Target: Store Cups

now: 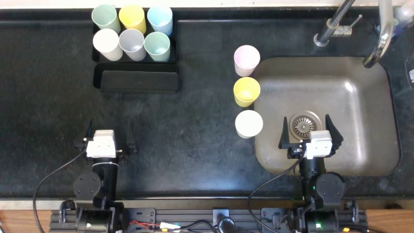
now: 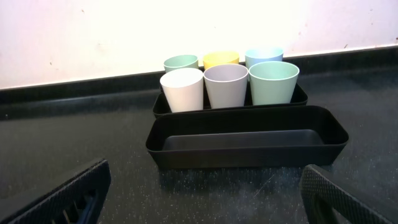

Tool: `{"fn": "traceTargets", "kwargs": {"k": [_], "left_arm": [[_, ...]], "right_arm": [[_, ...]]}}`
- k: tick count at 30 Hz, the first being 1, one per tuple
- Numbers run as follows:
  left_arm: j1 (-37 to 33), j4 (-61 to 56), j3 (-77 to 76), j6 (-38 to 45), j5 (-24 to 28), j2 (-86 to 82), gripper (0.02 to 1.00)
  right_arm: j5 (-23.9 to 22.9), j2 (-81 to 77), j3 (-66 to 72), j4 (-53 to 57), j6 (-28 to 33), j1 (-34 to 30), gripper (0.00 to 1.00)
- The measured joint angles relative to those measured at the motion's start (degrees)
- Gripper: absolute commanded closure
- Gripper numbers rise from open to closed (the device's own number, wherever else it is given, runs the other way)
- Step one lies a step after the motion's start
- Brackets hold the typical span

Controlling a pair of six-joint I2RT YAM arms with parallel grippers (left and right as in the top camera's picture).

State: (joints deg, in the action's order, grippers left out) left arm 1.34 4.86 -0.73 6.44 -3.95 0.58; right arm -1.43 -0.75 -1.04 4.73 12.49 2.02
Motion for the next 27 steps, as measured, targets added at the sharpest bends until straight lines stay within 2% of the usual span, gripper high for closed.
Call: {"fn": "traceTargets", "kwargs": {"k": [10,15,22,27], "left_arm": [[0.0,0.7,-0.2,0.0,0.1,0.0,0.02],[0.5,8.6,-6.5,0.0,3.3,5.7,0.023],[6.3,19.7,-36.6,-0.7,13.9,32.5,0.02],[10.1,27.9,-64.0,-10.0,16.8,57.6,0.02]], "right_arm": [[0.0,0.0,0.0,0.0,0.0,0.0,0.005],[0.0,0.0,0.0,0.0,0.0,0.0,0.005],[0.0,0.0,0.0,0.0,0.0,0.0,0.005],[0.0,0.0,0.0,0.0,0.0,0.0,0.003]]}}
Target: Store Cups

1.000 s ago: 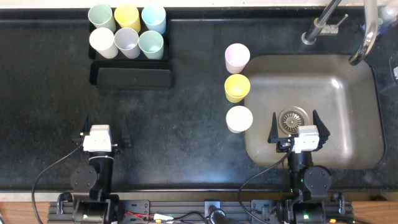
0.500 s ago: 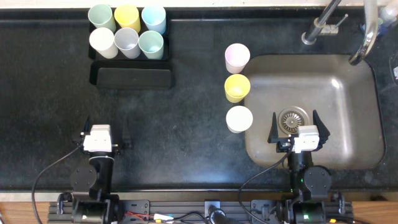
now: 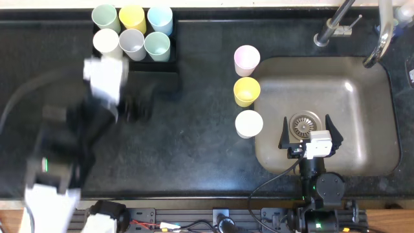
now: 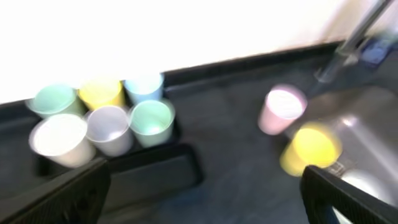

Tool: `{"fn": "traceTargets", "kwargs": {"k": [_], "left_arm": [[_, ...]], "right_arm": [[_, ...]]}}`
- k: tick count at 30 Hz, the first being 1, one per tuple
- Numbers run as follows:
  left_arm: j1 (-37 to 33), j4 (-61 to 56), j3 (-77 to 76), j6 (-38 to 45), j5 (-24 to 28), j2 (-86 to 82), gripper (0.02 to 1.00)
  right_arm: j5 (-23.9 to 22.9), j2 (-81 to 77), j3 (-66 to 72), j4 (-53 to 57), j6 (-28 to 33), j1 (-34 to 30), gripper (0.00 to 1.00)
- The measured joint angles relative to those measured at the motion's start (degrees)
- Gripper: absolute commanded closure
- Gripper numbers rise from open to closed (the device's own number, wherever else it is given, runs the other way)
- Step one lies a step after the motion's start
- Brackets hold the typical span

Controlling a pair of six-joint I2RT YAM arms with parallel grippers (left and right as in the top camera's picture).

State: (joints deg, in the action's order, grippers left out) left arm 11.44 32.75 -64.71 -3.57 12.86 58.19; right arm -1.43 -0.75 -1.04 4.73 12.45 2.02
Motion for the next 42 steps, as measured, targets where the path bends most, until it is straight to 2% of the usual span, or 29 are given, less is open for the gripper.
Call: {"fn": "traceTargets", "kwargs": {"k": [5,9,19,24,42], "left_arm": [[5.8,7.9,-23.2,-10.9,0.4,22.6,0.02],[11.4,17.4,-40.0,-17.8,-2.5,38.9,0.02],[20.7,35.2,-73.6,-25.0,-10.5,66.9,0.018],[22.4,36.5,-79.0,-28.2,-11.6,72.1,0.018],[22.2,37.0,-79.1,-34.1,-12.2,81.7,0.018]], "right_arm": [[0.0,0.0,0.0,0.0,0.0,0.0,0.001],[0.0,0.0,0.0,0.0,0.0,0.0,0.003],[0.0,0.0,0.0,0.0,0.0,0.0,0.003],[0.0,0.0,0.0,0.0,0.0,0.0,0.005],[0.0,0.0,0.0,0.0,0.0,0.0,0.003]]}}
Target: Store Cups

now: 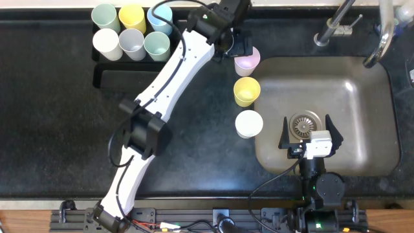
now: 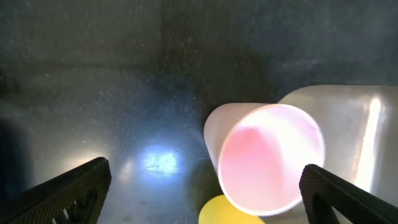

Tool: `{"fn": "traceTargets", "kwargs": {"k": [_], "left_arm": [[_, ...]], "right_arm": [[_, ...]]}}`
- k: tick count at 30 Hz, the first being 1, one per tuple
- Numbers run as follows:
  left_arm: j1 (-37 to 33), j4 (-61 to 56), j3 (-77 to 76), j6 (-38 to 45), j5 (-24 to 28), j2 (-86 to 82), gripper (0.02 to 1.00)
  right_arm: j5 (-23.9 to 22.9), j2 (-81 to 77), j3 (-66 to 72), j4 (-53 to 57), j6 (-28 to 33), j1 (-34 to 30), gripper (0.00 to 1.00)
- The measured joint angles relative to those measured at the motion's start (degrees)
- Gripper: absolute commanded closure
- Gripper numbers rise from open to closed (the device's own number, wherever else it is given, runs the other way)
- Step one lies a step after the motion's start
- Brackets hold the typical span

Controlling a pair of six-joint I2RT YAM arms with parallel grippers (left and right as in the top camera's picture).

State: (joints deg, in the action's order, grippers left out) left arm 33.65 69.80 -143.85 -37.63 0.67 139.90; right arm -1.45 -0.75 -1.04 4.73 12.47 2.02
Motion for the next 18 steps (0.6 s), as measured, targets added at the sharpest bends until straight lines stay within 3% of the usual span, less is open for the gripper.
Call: {"fn": "traceTargets", "kwargs": {"k": [18], "left_arm": [[0.0,3.3,-0.1,-0.2,0.8,0.9,0.018]], "right_arm": [[0.0,0.0,0.0,0.0,0.0,0.0,0.005]]}}
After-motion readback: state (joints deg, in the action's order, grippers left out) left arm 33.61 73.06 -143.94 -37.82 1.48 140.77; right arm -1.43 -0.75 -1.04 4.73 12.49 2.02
